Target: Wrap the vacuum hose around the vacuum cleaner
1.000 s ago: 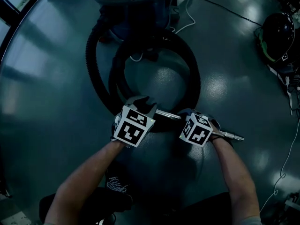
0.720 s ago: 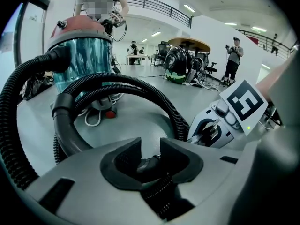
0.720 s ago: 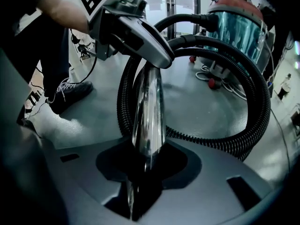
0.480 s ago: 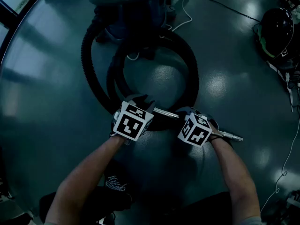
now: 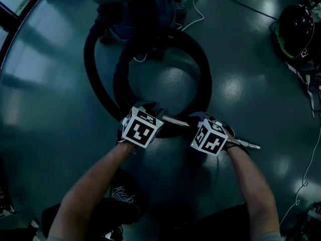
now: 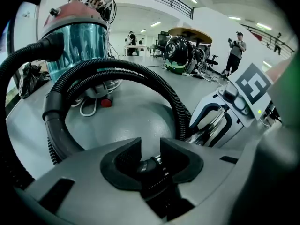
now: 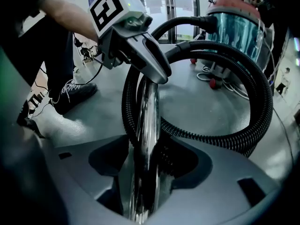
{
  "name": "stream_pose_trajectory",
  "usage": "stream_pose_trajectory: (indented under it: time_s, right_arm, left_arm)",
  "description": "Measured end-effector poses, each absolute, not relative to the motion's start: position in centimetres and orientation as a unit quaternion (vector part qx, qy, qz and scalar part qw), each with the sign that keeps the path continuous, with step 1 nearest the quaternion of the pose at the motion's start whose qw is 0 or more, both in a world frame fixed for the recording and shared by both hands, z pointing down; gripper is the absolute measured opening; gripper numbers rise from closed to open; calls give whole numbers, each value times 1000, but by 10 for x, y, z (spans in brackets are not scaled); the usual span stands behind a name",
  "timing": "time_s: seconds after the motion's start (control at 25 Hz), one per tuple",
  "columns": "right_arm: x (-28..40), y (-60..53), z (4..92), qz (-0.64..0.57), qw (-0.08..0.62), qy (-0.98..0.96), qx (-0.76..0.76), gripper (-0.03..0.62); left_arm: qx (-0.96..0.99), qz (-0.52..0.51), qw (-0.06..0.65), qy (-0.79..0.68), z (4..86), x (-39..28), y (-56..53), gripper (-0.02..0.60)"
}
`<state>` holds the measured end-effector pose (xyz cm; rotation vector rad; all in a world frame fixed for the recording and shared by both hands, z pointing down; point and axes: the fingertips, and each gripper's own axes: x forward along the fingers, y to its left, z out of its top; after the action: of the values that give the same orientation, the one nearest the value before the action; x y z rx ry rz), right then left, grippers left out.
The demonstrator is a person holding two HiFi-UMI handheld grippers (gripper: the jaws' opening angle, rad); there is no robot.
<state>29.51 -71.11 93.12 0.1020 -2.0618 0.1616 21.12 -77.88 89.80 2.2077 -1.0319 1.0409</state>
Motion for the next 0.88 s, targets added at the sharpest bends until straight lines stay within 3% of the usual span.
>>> stream_pose_trajectory:
  time_s: [0.52, 0.72, 0.88]
  right_arm:
    - [325, -709, 912, 114, 482, -866, 64, 258]
    - [317, -704, 903, 85, 484, -869, 57, 135]
    - [316, -702, 901, 94, 482, -868, 69, 98]
  left_arm:
    - [816, 430, 201, -329, 892, 222, -761, 132]
    - [833, 431, 187, -292, 878, 233, -753, 130]
    - [833, 471, 129, -261, 875, 233, -747, 6]
